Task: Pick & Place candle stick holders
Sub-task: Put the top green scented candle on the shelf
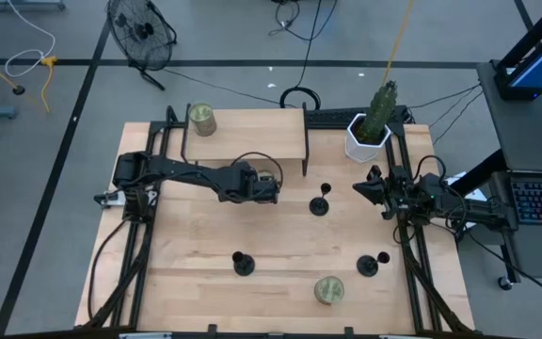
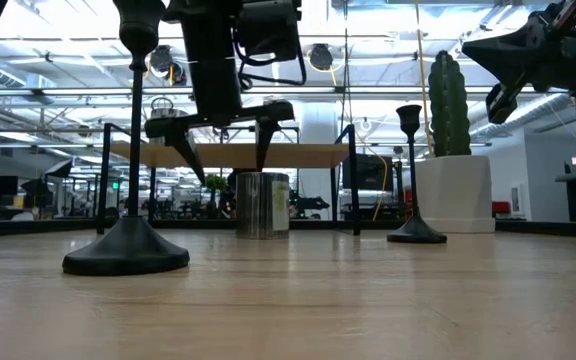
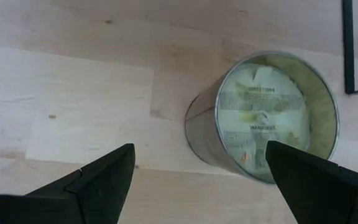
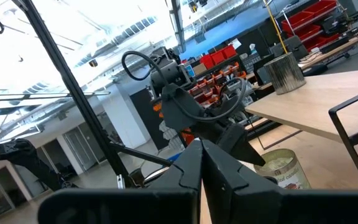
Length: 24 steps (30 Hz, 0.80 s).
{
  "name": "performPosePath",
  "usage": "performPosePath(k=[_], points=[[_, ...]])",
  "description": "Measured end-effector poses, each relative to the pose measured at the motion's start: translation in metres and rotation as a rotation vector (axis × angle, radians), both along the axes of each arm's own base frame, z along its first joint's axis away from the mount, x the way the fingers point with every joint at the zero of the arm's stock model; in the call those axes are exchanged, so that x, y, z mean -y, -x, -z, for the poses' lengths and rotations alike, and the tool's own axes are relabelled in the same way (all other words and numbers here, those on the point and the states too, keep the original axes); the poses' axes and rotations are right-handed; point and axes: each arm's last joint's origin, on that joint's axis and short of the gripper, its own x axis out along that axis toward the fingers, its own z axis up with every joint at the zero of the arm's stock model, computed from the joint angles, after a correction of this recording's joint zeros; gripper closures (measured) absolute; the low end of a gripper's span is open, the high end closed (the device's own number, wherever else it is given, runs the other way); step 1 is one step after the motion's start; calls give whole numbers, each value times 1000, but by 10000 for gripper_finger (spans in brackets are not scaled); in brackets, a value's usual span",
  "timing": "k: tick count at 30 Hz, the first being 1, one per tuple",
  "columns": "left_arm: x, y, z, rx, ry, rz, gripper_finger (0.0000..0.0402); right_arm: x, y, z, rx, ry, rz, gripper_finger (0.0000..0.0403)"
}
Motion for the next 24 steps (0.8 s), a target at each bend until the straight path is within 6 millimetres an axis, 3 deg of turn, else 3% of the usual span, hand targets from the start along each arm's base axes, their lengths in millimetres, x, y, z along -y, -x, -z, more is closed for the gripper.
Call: performPosePath(k=[6,15,24], points=[[-3,1,0,1,-1,-38,36,0,0,0,0,1,-3,401],[-6,19,-5,-98,23,-145,36,0,0,0,0,1,-3,401],[-8,19,-4,-123,20,-101,36,0,0,0,0,1,-3,401]])
